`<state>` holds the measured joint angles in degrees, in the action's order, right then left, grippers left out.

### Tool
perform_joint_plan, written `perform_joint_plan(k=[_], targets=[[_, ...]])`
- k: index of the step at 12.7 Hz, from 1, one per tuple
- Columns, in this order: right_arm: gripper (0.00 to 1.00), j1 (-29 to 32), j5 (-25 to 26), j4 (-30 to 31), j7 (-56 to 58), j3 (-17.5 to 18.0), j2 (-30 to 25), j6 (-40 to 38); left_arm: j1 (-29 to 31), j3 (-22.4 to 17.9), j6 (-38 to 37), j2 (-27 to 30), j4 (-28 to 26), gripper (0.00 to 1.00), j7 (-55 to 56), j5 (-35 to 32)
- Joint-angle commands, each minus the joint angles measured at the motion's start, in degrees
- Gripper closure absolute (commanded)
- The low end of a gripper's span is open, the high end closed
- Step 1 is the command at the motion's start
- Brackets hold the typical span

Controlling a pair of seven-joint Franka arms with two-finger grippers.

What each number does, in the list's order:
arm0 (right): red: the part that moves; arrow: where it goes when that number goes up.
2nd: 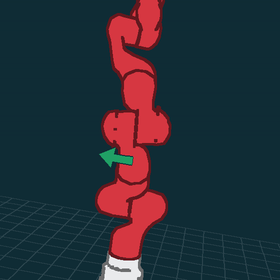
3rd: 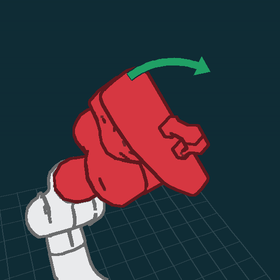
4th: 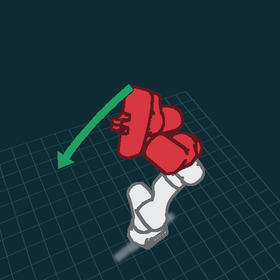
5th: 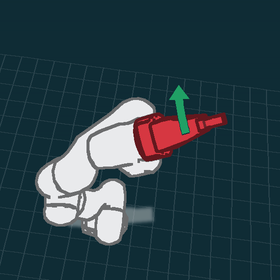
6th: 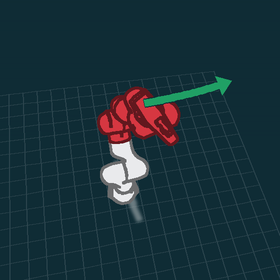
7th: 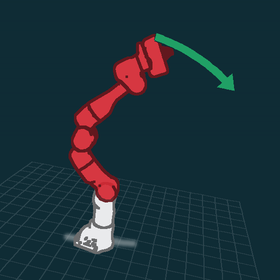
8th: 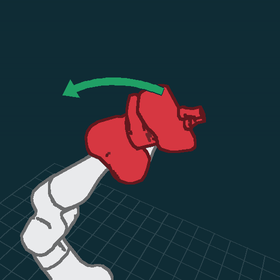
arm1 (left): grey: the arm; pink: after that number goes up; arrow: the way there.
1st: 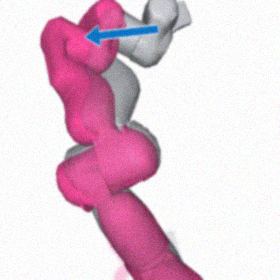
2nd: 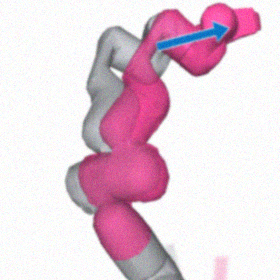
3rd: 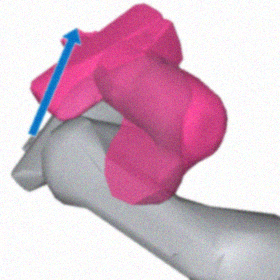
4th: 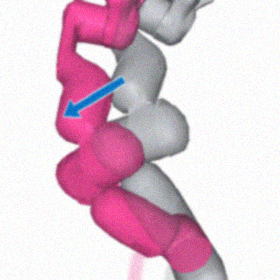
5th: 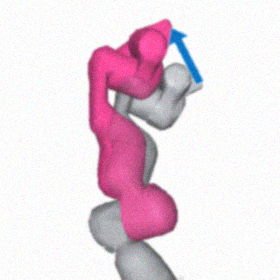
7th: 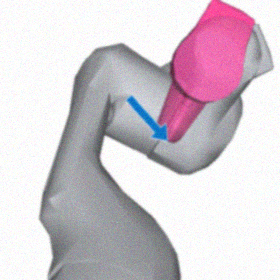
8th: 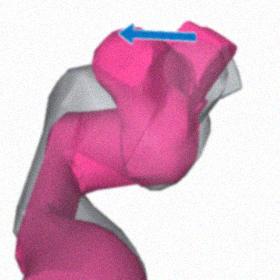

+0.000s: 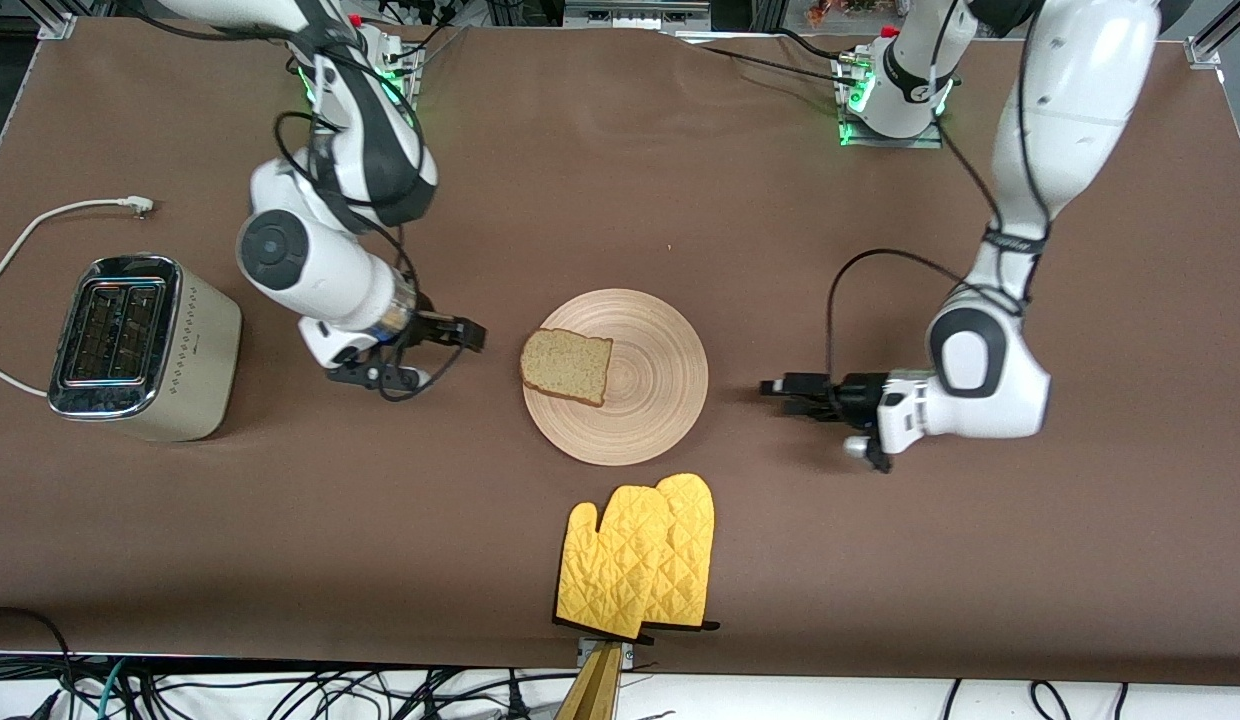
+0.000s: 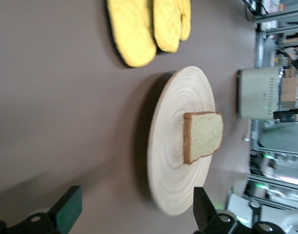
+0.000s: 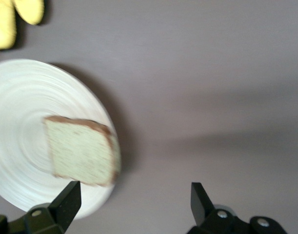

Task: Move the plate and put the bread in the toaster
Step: 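Reach the right gripper to the bread while the left gripper withdraws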

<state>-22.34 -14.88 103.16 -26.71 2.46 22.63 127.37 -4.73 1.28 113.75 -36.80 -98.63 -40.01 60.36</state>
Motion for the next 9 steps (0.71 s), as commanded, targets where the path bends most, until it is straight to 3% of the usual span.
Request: perform_joint_plan(k=[1, 4, 5, 8, 9], targets=[[0.01, -0.07, -2.87, 3.35, -1.32, 3.06, 4.16, 13.72, 1.39, 0.13, 4.55, 14.7, -12.79, 0.0, -0.94, -5.14], [0.08, -0.07, -3.93, 3.89, -1.06, 6.23, 9.35, 22.12, 6.29, 0.13, 4.81, 25.43, -14.57, 0.0, -0.86, -17.24], [0.19, 0.01, -4.02, 3.89, -0.89, 6.32, 9.62, 22.05, 8.14, 0.13, 5.77, 28.5, -14.57, 0.0, -0.85, -18.77], [0.8, -0.07, -4.1, 4.95, -0.71, 7.46, 9.63, 21.52, 8.78, -0.05, 10.25, 36.85, -19.57, 0.0, -0.77, -19.84], [1.0, 0.01, -4.1, 4.86, -0.71, 7.55, 9.28, 20.82, 8.78, -0.13, 10.17, 39.23, -19.58, 0.0, -0.33, -24.02]])
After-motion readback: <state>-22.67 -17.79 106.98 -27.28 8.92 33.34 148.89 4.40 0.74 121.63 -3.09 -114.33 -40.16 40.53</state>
